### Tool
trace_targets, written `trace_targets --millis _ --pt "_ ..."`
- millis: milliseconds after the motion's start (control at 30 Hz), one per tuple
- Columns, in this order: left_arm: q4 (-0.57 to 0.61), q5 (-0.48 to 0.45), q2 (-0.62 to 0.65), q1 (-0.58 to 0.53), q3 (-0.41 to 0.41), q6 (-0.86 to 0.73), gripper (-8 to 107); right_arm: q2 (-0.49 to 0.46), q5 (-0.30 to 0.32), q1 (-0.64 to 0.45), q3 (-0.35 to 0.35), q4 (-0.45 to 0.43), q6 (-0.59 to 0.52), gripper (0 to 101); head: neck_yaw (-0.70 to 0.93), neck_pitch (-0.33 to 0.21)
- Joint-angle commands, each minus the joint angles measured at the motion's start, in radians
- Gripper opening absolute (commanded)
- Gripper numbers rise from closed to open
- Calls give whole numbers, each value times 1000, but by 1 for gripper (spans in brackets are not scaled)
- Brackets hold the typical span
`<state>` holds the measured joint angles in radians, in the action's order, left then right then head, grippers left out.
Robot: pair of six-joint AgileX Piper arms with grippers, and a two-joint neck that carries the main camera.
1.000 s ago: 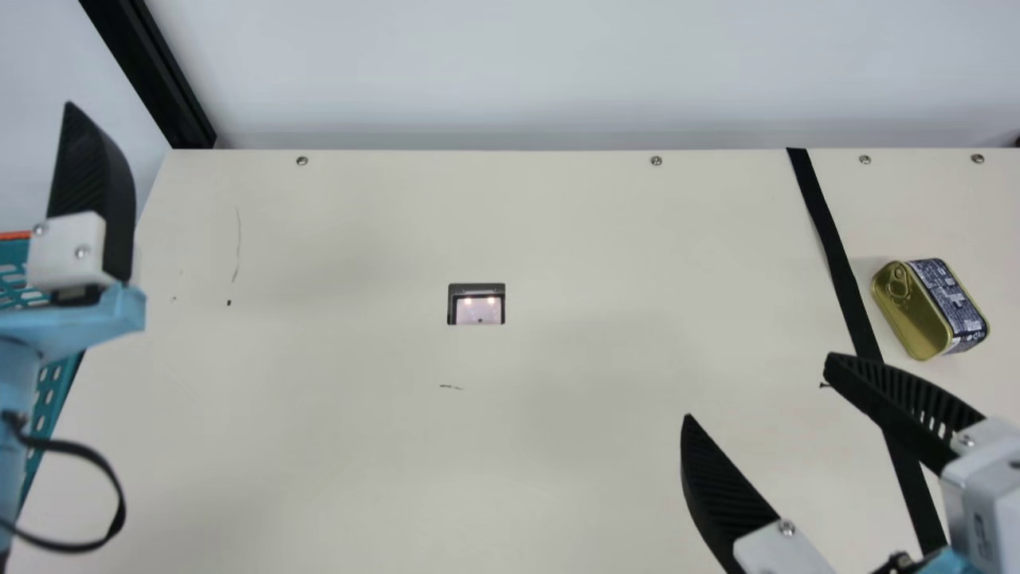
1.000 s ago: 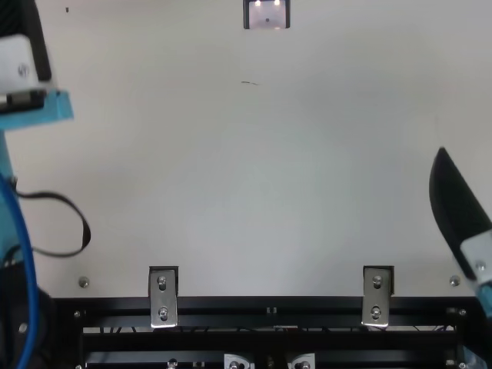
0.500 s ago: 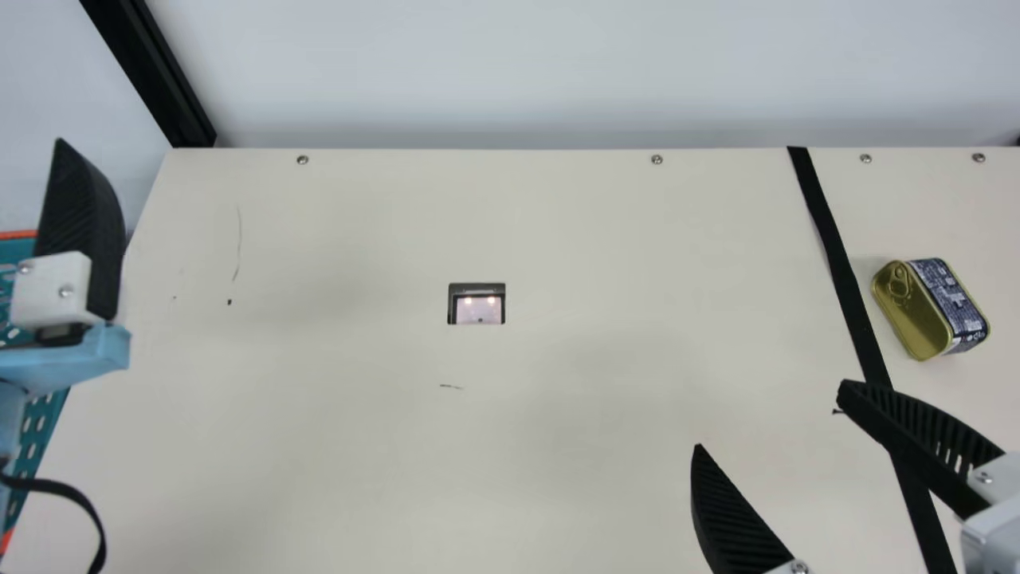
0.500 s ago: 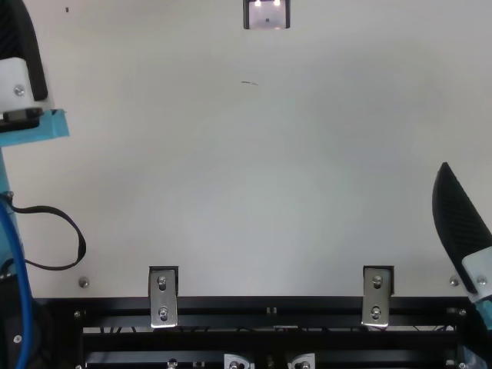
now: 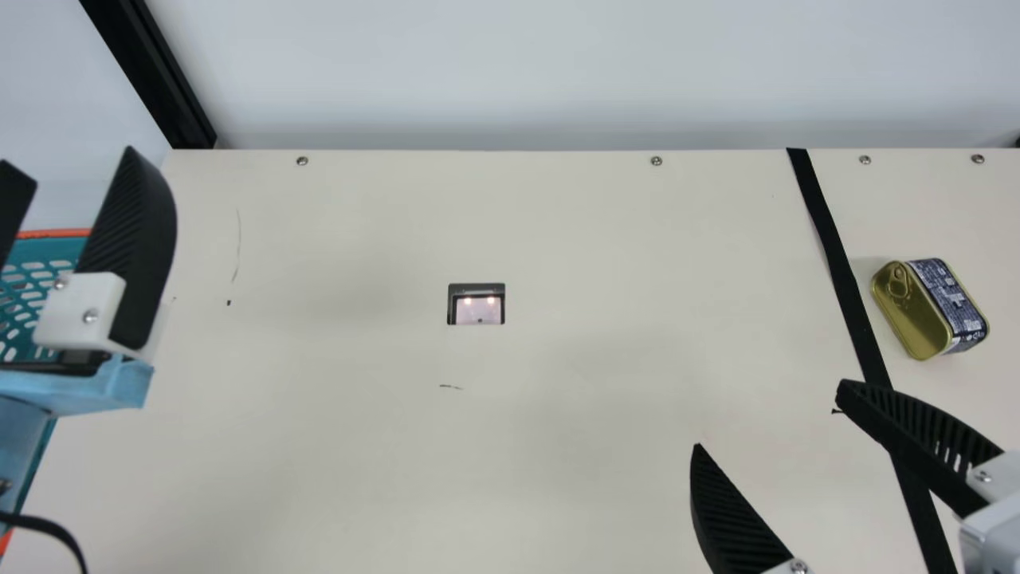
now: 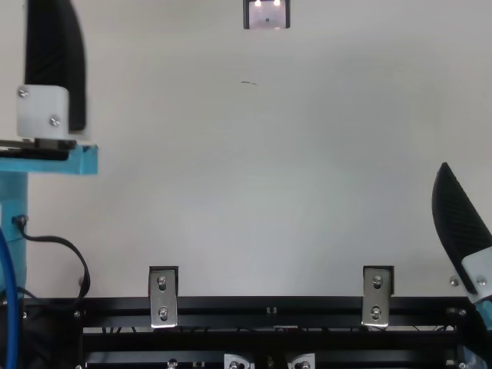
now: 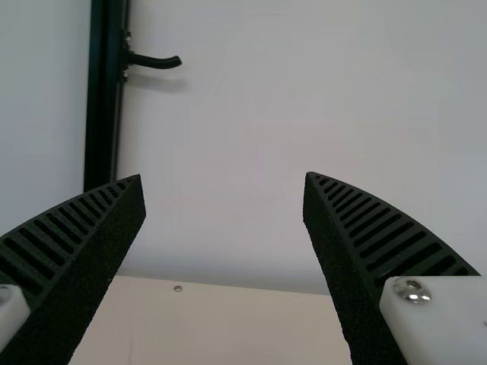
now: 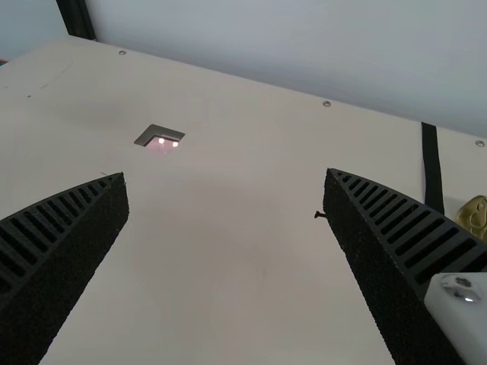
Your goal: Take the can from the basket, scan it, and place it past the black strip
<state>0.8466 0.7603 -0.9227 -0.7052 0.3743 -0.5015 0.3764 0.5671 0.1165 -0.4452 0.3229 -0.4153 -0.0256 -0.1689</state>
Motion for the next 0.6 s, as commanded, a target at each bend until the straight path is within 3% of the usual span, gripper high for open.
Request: trace_targets --millis 0,33,167,367,567 --pt "-26 -99 4 24 19 33 90 0 0 0 0 0 0 101 9 1" --pt "-11 -31 5 10 10 15 90 0 0 0 0 0 0 101 9 1" --pt "-26 -99 5 23 19 34 90 0 0 0 0 0 0 101 9 1" --pt "-51 -123 -1 31 17 69 90 0 0 0 0 0 0 101 9 1" --pt "-59 -241 26 40 33 141 90 0 0 0 0 0 0 101 9 1"
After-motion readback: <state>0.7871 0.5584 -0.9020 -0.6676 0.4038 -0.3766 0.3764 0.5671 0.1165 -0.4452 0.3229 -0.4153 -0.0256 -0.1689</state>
